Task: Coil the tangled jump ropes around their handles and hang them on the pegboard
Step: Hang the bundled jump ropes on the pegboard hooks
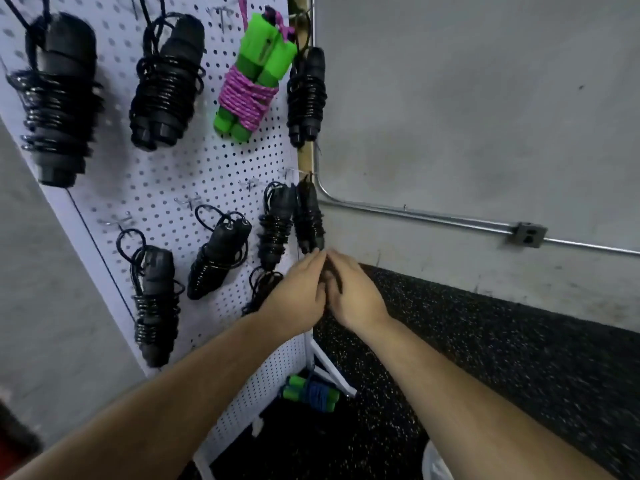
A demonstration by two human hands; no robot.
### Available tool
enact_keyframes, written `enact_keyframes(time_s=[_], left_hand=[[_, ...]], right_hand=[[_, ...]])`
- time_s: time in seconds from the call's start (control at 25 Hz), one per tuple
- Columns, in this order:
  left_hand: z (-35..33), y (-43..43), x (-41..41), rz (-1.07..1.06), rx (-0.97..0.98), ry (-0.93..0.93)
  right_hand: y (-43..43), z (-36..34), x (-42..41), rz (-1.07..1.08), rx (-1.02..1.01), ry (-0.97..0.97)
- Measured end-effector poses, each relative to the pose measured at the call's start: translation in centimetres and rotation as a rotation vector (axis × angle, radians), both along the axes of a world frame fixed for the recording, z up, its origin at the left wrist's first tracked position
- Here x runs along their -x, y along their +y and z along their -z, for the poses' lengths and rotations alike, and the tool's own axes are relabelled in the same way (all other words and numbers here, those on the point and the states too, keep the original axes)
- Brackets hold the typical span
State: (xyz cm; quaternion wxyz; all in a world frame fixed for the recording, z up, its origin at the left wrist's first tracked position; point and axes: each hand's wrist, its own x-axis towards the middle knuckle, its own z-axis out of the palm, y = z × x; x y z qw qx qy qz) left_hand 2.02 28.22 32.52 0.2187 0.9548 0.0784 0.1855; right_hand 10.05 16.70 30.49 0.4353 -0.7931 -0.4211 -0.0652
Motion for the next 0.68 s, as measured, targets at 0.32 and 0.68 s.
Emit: enact_keyframes(time_s=[0.32,0.68], left_hand=[[15.7,-2.7,6.6,0.041,0.111,0.137],[33.4,0.9,3.3,-0.058,0.195,0.499]], right_hand=[[-4.3,14.0,4.6,-0.029,0.417,-0.051],[0.5,32.2,2.7,-0.030,0.794,0.179]])
